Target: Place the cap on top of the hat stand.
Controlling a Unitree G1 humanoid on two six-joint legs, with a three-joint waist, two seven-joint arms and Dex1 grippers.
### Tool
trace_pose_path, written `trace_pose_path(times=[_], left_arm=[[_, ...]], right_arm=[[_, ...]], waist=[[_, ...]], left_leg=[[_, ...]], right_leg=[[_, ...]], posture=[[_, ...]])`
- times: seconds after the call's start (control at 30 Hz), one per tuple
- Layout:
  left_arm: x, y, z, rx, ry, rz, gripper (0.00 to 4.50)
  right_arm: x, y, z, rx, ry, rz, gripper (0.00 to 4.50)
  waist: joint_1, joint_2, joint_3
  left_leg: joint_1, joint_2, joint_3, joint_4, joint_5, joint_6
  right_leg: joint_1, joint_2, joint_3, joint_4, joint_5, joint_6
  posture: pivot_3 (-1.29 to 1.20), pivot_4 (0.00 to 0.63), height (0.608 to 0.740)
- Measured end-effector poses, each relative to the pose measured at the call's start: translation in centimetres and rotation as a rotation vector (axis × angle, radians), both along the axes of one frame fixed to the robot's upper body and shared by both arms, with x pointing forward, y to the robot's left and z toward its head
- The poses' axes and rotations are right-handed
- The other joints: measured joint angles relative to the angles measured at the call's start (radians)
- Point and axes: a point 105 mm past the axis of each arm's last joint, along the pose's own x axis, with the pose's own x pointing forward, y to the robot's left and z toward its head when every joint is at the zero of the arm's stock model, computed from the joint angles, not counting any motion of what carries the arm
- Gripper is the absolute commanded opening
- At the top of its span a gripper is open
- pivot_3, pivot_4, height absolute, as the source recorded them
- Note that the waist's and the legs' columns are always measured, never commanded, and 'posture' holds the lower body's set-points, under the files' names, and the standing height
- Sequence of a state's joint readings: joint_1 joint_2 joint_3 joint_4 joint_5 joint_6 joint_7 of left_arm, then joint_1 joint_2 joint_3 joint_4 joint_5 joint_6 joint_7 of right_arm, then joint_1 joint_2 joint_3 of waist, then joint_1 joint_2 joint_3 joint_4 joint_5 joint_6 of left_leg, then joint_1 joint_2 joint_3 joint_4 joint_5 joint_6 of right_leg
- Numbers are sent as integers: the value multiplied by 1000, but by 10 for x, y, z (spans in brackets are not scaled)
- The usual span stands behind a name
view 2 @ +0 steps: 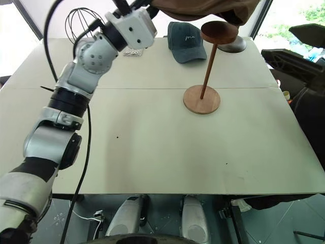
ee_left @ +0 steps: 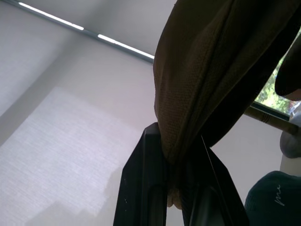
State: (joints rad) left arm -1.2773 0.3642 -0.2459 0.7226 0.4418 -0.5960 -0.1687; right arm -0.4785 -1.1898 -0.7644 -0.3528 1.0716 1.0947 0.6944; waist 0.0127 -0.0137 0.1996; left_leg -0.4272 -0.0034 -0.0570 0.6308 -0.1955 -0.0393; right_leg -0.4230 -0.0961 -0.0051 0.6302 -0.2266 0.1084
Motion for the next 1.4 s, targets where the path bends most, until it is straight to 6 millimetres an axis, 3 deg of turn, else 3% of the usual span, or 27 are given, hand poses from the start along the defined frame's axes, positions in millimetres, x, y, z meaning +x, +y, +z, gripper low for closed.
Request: trace_pose_path(times=[0.13, 0.3, 0.53, 0.73, 1.0, 1.17, 1.3, 1.4], left_arm=[[5, -18, -22, 36, 52, -34, 37], [-4, -28, -36, 65, 45, -96, 37], [-9, -31, -42, 82, 24, -109, 37], [12, -42, -57, 75, 97, -38, 37], [9, -43, -60, 83, 68, -50, 37], [5, -32, -74, 133, 77, -66, 2230], [-3, -27, -73, 171, 59, -85, 4360], [-9, -23, -76, 196, 66, -100, 4437]], right_arm=[[-4, 1, 2, 14, -8, -5, 4500], [-2, 1, -6, 34, 10, -15, 4500], [0, 2, -13, 43, 31, -19, 4500], [3, 7, -17, 52, 33, -3, 4500], [4, 8, -17, 65, 27, -2, 4500], [5, 9, -25, 48, 47, 3, 4500], [9, 14, -30, 20, 54, 16, 4500], [11, 19, -34, 4, 60, 31, 4500]], waist=[[1, 0, 0], [-1, 0, 0], [1, 0, 0], [1, 0, 0], [-1, 0, 0], [0, 0, 0], [0, 0, 0], [0, 0, 0]], left_leg=[[-1, 0, 0, 0, 0, 0], [0, 0, 0, 0, 0, 0], [0, 0, 0, 0, 0, 0], [0, -1, 0, 1, 0, 0], [0, 0, 0, 0, 0, 0], [0, 0, 0, 1, 0, 0], [0, 0, 0, 1, 0, 0], [0, 0, 0, 1, 0, 0]], right_leg=[[0, 0, 0, 0, 0, 0], [0, 0, 0, 0, 0, 0], [0, 0, 0, 0, 0, 0], [0, 0, 0, 0, 0, 0], [0, 0, 1, 0, 0, 1], [0, 0, 1, 0, 0, 0], [0, 0, 1, 0, 0, 0], [0, 0, 1, 0, 0, 0]], posture=[[0, 150, 740], [0, 150, 740], [0, 150, 740], [0, 150, 740], [0, 150, 740], [0, 150, 740], [0, 150, 740], [0, 150, 740]])
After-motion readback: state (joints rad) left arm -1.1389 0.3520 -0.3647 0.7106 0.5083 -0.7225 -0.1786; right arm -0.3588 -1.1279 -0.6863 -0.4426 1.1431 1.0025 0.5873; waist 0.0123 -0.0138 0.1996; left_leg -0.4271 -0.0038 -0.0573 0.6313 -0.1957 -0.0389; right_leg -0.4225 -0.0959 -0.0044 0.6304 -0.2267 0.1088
